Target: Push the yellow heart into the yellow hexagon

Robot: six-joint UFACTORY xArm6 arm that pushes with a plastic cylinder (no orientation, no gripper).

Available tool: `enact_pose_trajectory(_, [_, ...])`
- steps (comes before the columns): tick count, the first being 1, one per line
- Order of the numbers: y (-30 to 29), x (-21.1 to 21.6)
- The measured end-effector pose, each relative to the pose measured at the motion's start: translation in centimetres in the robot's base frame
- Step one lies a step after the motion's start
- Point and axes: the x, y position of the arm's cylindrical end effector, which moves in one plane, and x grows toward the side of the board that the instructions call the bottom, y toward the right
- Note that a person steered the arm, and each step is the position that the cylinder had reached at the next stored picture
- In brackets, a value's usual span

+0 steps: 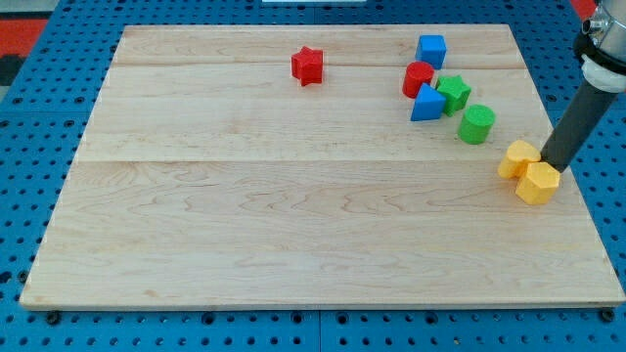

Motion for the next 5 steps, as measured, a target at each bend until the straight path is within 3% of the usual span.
enact_pose_trajectory(3, [0.0, 1.4])
enact_pose_trajectory(5, [0.0, -3.4])
